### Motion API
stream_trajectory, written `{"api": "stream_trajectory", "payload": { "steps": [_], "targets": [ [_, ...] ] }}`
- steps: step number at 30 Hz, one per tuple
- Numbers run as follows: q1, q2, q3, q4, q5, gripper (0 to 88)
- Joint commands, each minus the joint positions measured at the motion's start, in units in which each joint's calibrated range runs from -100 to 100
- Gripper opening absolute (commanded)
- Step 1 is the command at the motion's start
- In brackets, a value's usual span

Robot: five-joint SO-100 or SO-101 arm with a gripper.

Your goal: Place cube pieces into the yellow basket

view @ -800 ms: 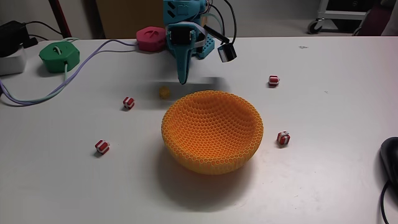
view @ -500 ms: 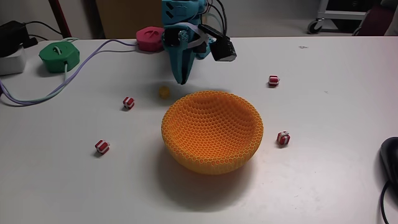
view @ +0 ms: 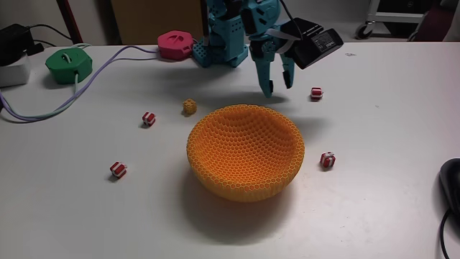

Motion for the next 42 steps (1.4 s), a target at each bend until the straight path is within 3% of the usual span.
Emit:
{"api": "stream_trajectory", "payload": {
  "steps": [1,8,18,23,28,36,42],
  "targets": [
    [-10.0,4.3,-1.4,-6.9,-6.0,26.2],
    [-18.1,12.2,1.3,-22.0,-7.3,28.5],
    [-15.1,21.9,4.8,-42.9,-2.7,31.0],
    [-13.0,24.7,5.3,-47.1,-1.7,28.2],
    [-12.3,25.5,7.5,-49.0,-1.2,12.8],
    [-12.2,25.5,10.2,-53.7,-0.2,12.9],
    [-11.9,25.6,10.6,-56.1,0.6,19.2]
  ]
}}
